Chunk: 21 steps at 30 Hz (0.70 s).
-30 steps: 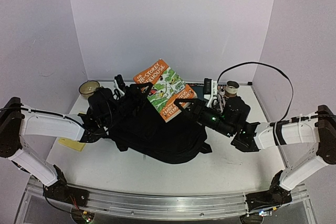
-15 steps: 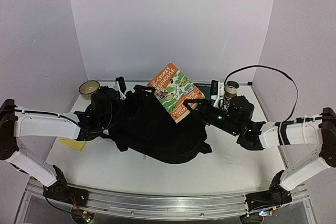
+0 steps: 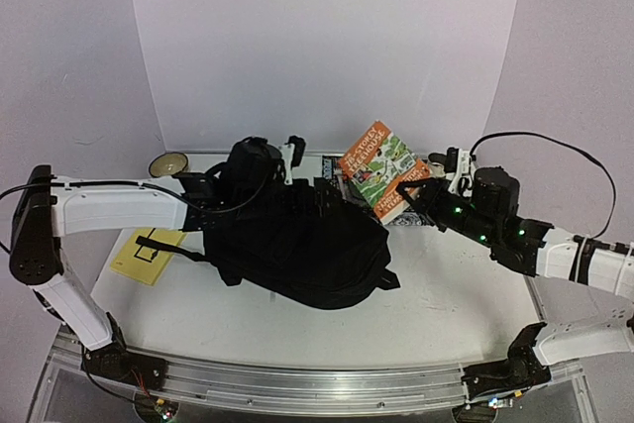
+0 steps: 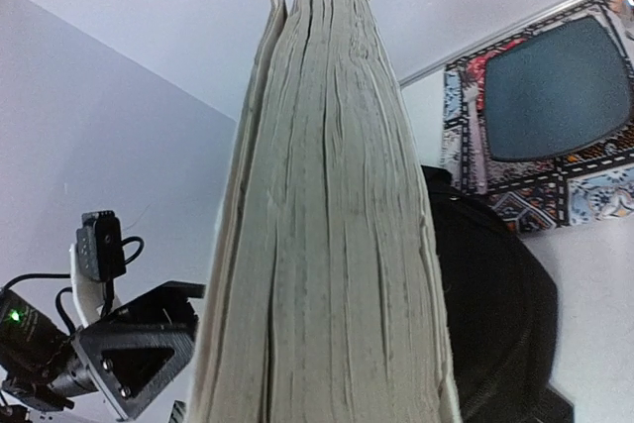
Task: Pack the student bag
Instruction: Pick up the largest pocket of the bag from the student bag.
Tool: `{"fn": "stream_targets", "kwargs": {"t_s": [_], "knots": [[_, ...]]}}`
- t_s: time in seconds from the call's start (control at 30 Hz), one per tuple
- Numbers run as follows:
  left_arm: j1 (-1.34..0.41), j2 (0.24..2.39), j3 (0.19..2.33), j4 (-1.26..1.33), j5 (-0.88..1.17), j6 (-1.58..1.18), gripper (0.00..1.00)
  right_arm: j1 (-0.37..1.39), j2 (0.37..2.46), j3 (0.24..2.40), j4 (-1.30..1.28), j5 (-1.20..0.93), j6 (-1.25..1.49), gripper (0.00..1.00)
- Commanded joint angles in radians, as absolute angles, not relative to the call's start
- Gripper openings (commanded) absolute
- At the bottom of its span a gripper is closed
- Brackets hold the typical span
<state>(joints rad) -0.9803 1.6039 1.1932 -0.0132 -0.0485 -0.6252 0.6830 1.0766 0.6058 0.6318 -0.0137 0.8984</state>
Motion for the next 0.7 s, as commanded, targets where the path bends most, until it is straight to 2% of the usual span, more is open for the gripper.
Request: {"fn": "stream_targets", "kwargs": {"t_s": [0.0,0.17,0.37,0.5,0.67], "knots": [[-1.022,1.695,1.313,-0.24,-0.004,-0.445,0.96,0.642,1.001,0.599,0.584,-0.011,0.905,0.0],[-1.079,1.8,1.404,-0.355,-0.013,-0.364,0.95,0.608,0.949,0.556,0.529,-0.013,0.926,0.0],[-1.096,1.931,1.516,-0.485,-0.037,-0.344,0.82,0.602,0.943,0.547,0.51,-0.045,0.932,0.0],[-1.104,1.969,1.56,-0.509,-0.011,-0.328,0.67,0.602,0.934,0.543,0.493,-0.053,0.931,0.0],[-1.105,1.996,1.585,-0.535,-0.008,-0.322,0.39,0.601,0.921,0.551,0.469,-0.063,0.918,0.0]]}}
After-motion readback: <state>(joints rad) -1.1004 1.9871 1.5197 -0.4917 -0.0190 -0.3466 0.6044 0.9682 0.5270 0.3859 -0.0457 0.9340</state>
